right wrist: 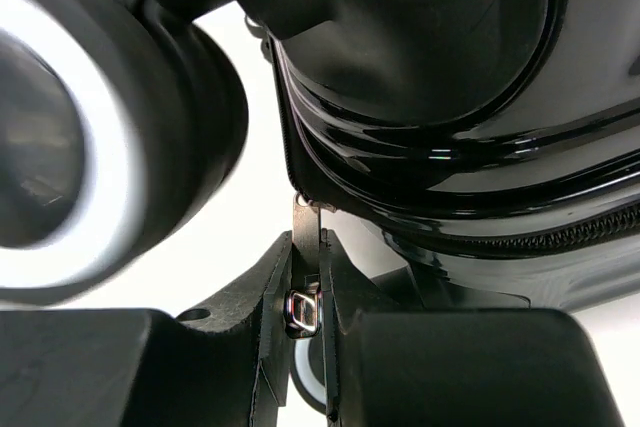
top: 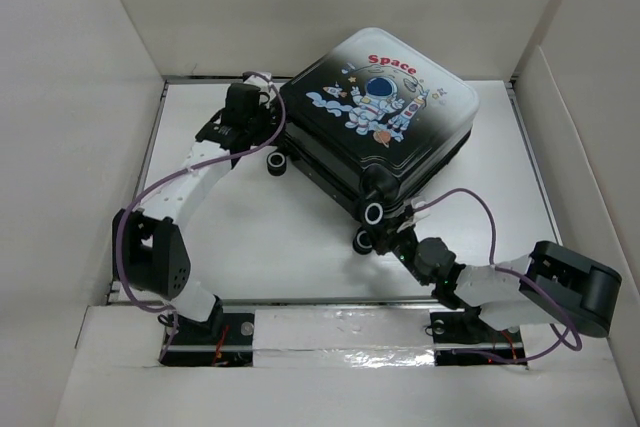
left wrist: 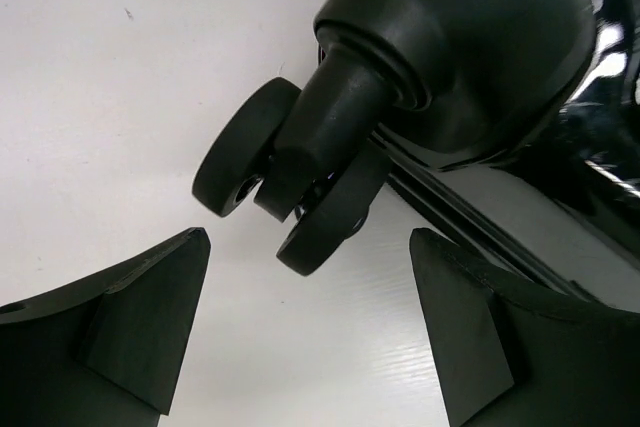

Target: Pack the luggage

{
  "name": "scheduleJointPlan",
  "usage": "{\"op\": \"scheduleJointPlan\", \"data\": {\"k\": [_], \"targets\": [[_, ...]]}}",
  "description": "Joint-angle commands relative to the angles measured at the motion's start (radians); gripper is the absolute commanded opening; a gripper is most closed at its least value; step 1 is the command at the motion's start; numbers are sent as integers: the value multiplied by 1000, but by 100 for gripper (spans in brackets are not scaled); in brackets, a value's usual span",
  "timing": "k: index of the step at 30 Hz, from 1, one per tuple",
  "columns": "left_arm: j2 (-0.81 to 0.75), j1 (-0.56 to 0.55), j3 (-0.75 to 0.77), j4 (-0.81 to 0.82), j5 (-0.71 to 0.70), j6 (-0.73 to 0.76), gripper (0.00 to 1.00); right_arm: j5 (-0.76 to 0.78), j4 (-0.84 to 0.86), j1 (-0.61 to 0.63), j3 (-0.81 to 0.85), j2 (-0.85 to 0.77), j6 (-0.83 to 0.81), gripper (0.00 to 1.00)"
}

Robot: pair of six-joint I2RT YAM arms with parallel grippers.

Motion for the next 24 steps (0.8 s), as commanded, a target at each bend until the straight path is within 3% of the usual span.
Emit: {"op": "scheduleJointPlan", "data": {"k": [1,7,12,19,22,24], "targets": [[13,15,77,14,16,122,80,-130,144,21,50,5,-6,0],[96,25,123,43,39,161,80,-152,143,21,61,15,-9,0],[133,14,150,65,-65,190,80,-156,138,21,62,22,-9,0],[208,25,201,54,-3,207,79,-176,149,2,61,28,-6,0],[233,25,232,55,16,208,74,-184,149,-7,56,28,-1,0],[236,25,243,63,28,211,61,-185,152,-7,47,28,0,0]]}}
